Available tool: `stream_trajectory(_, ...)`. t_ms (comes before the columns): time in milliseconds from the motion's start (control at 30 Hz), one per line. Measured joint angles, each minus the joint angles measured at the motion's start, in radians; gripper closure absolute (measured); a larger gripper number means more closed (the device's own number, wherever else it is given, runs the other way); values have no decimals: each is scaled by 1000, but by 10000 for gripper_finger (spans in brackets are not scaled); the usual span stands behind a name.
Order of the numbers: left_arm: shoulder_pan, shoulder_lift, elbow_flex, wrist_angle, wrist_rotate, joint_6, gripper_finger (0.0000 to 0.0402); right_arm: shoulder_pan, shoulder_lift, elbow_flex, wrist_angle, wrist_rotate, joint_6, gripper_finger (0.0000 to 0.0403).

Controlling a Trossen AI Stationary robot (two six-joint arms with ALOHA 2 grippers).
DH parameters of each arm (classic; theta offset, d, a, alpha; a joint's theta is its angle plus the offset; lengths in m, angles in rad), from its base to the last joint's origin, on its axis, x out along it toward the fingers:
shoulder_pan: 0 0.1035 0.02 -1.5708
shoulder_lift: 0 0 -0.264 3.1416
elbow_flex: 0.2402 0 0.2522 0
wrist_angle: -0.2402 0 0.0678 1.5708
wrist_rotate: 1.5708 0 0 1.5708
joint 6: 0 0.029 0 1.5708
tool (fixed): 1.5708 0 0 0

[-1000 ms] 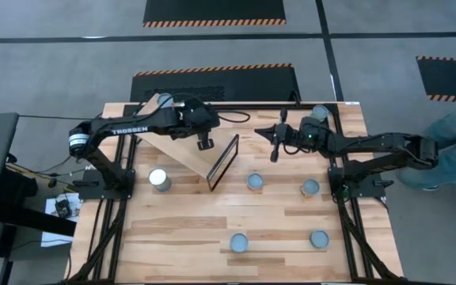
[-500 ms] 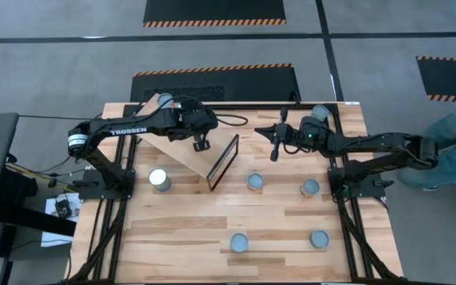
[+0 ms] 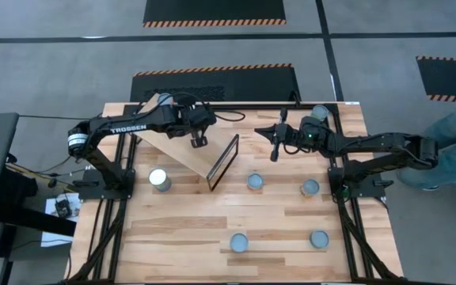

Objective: Pick and place cans onto a shelf
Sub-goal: Put the canned cherries on the shelf

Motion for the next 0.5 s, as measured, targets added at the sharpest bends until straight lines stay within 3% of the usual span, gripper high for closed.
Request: stream_trajectory(500,18,0,-1,-11,-2,6,401,0,0,0,0,0,1,399)
